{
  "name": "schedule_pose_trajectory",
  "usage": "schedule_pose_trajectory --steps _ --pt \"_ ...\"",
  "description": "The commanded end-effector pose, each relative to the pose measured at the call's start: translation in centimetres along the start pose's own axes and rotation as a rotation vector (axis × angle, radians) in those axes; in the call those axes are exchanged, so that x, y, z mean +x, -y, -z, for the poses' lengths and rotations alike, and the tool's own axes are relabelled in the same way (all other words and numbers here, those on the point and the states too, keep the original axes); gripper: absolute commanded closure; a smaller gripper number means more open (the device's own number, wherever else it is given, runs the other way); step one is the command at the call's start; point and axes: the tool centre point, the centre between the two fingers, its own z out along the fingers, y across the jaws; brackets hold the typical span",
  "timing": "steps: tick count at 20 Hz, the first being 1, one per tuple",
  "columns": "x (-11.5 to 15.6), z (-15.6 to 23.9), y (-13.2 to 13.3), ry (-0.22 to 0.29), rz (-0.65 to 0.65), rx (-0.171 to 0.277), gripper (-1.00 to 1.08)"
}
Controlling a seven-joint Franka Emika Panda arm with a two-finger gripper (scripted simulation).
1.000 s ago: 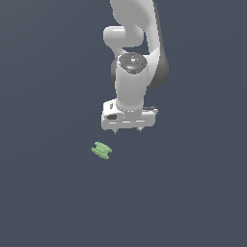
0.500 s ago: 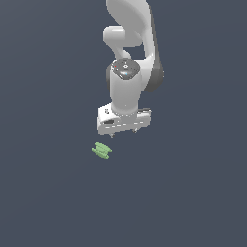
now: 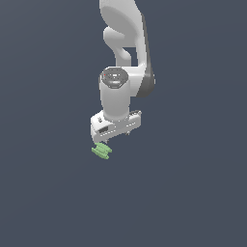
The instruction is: Pick up the object and move it to a goal position.
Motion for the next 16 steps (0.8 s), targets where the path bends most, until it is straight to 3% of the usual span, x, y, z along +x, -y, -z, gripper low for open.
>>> schedule_pose_trajectory --steps 1,16 --pt "-0.2 -0.6 -0.7 0.0 0.057 0.001 -0.92" --pt "-1.5 -3.9 -4.8 -0.007 0.386 0.006 -0.92"
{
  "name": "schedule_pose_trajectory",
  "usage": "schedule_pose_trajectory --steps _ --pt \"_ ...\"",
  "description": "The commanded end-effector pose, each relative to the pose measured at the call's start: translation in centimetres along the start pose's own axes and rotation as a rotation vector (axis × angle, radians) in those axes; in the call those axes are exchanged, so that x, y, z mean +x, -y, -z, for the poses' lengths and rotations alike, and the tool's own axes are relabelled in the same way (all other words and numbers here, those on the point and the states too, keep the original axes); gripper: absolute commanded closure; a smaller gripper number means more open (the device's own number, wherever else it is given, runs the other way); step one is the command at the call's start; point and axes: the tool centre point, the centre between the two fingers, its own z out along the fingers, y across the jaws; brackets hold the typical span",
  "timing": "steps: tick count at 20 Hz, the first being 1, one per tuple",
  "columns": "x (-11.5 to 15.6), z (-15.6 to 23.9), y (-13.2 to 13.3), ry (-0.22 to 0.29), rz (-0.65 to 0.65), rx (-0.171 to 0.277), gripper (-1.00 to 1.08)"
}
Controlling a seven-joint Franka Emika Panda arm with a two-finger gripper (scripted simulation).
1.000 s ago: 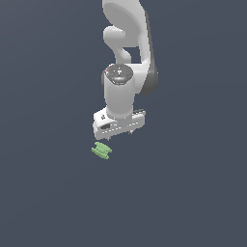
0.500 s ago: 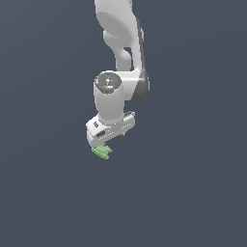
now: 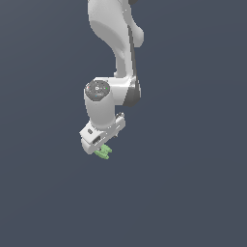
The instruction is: Pick up the object and move it to a goal position.
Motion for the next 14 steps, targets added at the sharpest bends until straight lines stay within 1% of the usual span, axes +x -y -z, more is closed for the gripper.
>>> schedule_pose_trajectory --steps 1,8,14 --pt "-0.5 -0.5 -0.5 -0.002 0.056 0.001 -0.92" --pt "-1.5 -1.8 -1.7 -0.007 0.176 0.002 -0.92" --pt "-2.1 -2.3 -2.2 -0.01 0.236 0.003 -0.92"
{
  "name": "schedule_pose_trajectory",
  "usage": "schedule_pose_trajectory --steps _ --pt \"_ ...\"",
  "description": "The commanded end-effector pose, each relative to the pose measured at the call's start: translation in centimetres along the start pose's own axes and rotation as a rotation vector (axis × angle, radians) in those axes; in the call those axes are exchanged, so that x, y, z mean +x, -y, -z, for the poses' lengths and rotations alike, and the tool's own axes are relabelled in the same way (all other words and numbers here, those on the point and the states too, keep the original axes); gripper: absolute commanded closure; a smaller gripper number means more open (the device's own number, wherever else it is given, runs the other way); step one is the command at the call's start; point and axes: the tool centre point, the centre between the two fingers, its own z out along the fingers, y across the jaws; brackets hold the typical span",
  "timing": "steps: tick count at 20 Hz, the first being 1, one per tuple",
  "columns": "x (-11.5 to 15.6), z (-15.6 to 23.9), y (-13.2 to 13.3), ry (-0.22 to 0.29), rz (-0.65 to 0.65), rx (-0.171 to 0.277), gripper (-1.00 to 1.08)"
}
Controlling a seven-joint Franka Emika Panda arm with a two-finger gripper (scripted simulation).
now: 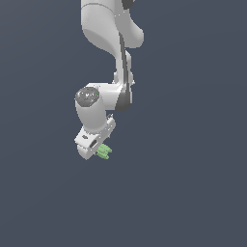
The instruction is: Pick up the object and move it to a goal position.
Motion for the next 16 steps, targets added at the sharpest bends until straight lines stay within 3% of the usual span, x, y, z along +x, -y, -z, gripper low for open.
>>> schedule_pose_trajectory --steps 1,10,16 --pt "-0.2 -0.2 -0.1 -0.001 0.021 0.0 -0.92" --pt "-0.4 -0.7 -0.2 -0.002 0.03 0.0 -0.92" --pt "-0.4 -3.4 -0.1 -0.002 0.033 0.0 -0.92"
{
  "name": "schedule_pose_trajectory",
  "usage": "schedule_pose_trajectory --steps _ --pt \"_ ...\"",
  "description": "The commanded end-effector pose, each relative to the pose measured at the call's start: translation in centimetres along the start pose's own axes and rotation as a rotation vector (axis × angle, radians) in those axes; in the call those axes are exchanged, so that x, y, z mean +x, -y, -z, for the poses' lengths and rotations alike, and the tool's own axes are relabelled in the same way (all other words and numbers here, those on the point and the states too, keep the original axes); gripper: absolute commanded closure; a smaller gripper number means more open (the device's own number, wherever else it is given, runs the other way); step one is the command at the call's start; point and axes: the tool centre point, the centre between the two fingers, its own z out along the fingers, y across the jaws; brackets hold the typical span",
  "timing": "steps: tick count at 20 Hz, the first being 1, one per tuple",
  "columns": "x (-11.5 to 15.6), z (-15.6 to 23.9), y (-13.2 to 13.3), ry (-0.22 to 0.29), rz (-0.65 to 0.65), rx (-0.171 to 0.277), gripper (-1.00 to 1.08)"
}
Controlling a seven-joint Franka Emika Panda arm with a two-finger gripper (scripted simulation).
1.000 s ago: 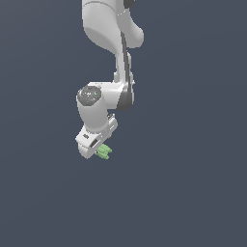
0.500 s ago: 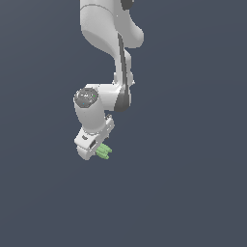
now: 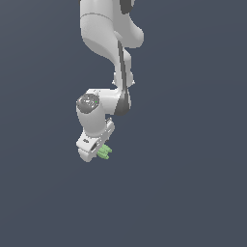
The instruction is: Pick up the object and move it to a goal position.
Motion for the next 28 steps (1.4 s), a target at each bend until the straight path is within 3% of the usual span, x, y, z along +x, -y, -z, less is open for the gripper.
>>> schedule_pose_trajectory --steps 1,8,9,28 --pt "0.0 -1.4 0.1 0.0 0.001 0.001 -0.92" --pt "0.0 -2.8 0.0 0.0 0.002 0.001 -0.92" --pt "0.0 -2.8 0.0 0.0 0.002 0.001 1.08" --pt "-0.9 -1.0 0.4 0.0 0.002 0.0 1.08"
